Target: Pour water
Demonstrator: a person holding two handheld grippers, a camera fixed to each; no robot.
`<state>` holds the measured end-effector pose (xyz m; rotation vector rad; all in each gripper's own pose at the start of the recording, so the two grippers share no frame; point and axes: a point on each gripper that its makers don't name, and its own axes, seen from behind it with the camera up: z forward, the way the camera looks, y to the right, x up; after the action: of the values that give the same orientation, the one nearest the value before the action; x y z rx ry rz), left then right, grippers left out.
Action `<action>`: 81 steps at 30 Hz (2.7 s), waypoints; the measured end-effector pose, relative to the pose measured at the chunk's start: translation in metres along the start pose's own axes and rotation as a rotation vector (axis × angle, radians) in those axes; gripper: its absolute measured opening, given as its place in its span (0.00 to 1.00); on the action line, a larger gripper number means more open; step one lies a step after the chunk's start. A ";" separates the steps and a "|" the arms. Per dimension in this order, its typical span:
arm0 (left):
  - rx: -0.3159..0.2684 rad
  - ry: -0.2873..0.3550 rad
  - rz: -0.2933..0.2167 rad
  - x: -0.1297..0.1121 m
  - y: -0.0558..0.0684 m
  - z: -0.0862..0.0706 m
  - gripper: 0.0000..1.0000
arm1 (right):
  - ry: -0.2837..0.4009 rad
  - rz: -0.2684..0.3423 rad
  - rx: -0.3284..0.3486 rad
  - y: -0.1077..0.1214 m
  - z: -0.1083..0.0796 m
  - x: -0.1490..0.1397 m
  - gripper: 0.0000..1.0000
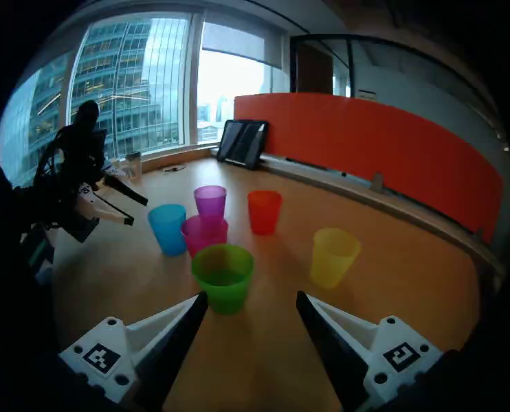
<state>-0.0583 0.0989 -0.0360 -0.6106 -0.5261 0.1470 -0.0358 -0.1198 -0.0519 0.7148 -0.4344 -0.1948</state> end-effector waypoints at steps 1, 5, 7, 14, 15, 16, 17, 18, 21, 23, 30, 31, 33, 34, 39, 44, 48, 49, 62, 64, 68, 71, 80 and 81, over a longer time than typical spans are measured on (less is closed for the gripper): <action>0.017 0.018 -0.001 0.003 -0.004 -0.003 0.96 | 0.014 0.008 -0.014 0.003 -0.002 0.003 1.00; 0.088 0.093 -0.005 0.018 -0.019 -0.013 0.96 | 0.077 0.044 -0.074 0.018 -0.009 0.018 1.00; 0.126 0.135 -0.006 0.027 -0.027 -0.019 0.96 | 0.114 0.058 -0.104 0.025 -0.014 0.028 1.00; 0.266 0.269 -0.005 0.053 -0.050 -0.042 0.96 | 0.244 0.070 -0.233 0.053 -0.029 0.064 1.00; 0.287 0.288 -0.006 0.057 -0.053 -0.046 0.96 | 0.262 0.067 -0.258 0.058 -0.031 0.068 1.00; 0.301 0.304 -0.008 0.060 -0.054 -0.049 0.96 | 0.273 0.064 -0.275 0.060 -0.032 0.070 1.00; 0.315 0.321 -0.011 0.063 -0.055 -0.052 0.96 | 0.284 0.061 -0.292 0.063 -0.034 0.072 1.00; 0.330 0.340 -0.014 0.066 -0.057 -0.055 0.96 | 0.296 0.057 -0.312 0.066 -0.035 0.074 1.00; 0.383 0.388 -0.031 0.073 -0.063 -0.067 0.96 | 0.328 0.060 -0.373 0.075 -0.040 0.080 1.00; 0.421 0.416 -0.039 0.077 -0.068 -0.074 0.96 | 0.350 0.072 -0.414 0.082 -0.044 0.082 1.00; 0.547 0.476 -0.056 0.082 -0.086 -0.093 0.96 | 0.402 0.127 -0.547 0.102 -0.058 0.087 1.00; 0.555 0.477 -0.057 0.081 -0.087 -0.094 0.96 | 0.411 0.132 -0.562 0.104 -0.061 0.088 1.00; 0.572 0.479 -0.060 0.081 -0.089 -0.096 0.96 | 0.429 0.144 -0.596 0.108 -0.066 0.091 1.00; 0.578 0.482 -0.059 0.082 -0.089 -0.096 0.96 | 0.440 0.145 -0.611 0.110 -0.068 0.093 1.00; 0.615 0.502 -0.052 0.084 -0.091 -0.101 0.96 | 0.486 0.151 -0.685 0.116 -0.079 0.098 1.00; 0.650 0.508 -0.040 0.083 -0.093 -0.101 0.96 | 0.493 0.160 -0.703 0.116 -0.082 0.092 1.00; 0.681 0.518 -0.033 0.082 -0.095 -0.101 0.96 | 0.488 0.166 -0.713 0.118 -0.086 0.089 1.00; 0.680 0.518 -0.034 0.081 -0.094 -0.099 0.96 | 0.490 0.165 -0.713 0.118 -0.086 0.089 1.00; 0.689 0.525 -0.064 0.062 -0.091 -0.082 0.96 | 0.517 0.192 -0.688 0.112 -0.093 0.093 1.00; 0.687 0.529 -0.074 0.060 -0.092 -0.081 0.96 | 0.514 0.198 -0.689 0.113 -0.093 0.092 1.00; 0.677 0.536 -0.091 0.055 -0.093 -0.076 0.96 | 0.511 0.200 -0.692 0.113 -0.095 0.093 1.00; 0.676 0.536 -0.098 0.050 -0.095 -0.073 0.96 | 0.511 0.196 -0.690 0.111 -0.094 0.094 1.00; 0.664 0.534 -0.134 0.037 -0.102 -0.063 0.96 | 0.507 0.195 -0.685 0.107 -0.090 0.096 1.00; 0.662 0.533 -0.139 0.035 -0.103 -0.062 0.96 | 0.507 0.195 -0.685 0.106 -0.090 0.097 1.00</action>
<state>0.0018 -0.0067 -0.0041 0.0468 0.0150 0.0170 0.0938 -0.0188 -0.0102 0.0313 0.0624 0.0312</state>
